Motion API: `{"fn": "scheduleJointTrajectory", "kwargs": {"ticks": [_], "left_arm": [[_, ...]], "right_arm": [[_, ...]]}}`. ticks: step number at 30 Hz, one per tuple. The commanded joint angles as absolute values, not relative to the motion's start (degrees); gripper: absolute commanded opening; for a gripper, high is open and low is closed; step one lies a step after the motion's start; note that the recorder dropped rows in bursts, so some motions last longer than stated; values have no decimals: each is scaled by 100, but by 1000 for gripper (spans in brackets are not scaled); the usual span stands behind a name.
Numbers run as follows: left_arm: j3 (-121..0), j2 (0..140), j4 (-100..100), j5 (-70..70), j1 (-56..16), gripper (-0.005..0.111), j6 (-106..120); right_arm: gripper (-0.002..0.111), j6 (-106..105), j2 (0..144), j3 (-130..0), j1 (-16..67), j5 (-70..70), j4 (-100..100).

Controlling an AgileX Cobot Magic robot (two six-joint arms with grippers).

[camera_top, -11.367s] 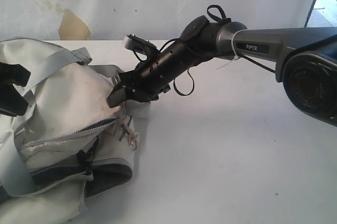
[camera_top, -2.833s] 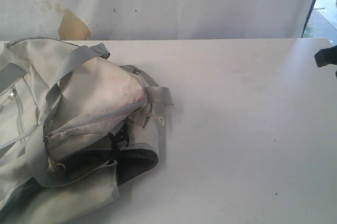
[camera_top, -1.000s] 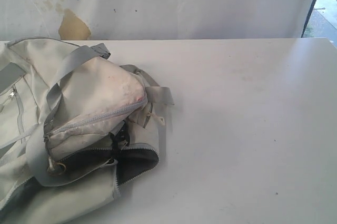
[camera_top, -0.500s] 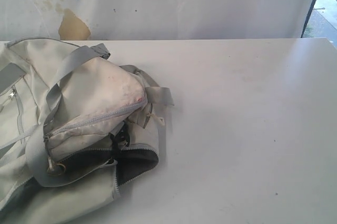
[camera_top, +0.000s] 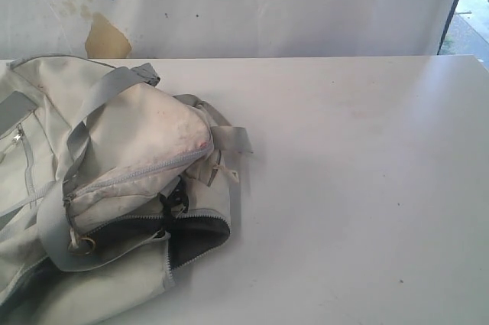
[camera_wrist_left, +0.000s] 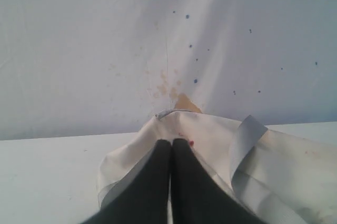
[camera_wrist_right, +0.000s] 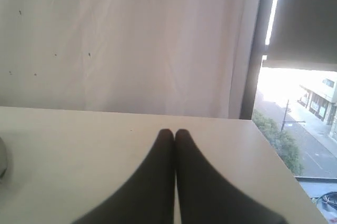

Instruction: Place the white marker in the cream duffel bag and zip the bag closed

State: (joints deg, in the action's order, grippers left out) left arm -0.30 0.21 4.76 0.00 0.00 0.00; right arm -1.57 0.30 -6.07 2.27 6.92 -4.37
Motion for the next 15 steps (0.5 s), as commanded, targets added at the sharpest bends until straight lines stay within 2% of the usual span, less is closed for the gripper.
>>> {"fn": "scheduleJointTrajectory", "kwargs": {"ticks": [1,5,15], "left_arm": [[0,0,459,98,-14,0,0],[0,0,459,142,-14,0,0],[0,0,408,331,-14,0,-171]], "right_arm": [[0,-125,0,0,232,210,-472],[0,-270,0,0,232,1027,-489],[0,-232,0,0,232,1015,-454]]}}
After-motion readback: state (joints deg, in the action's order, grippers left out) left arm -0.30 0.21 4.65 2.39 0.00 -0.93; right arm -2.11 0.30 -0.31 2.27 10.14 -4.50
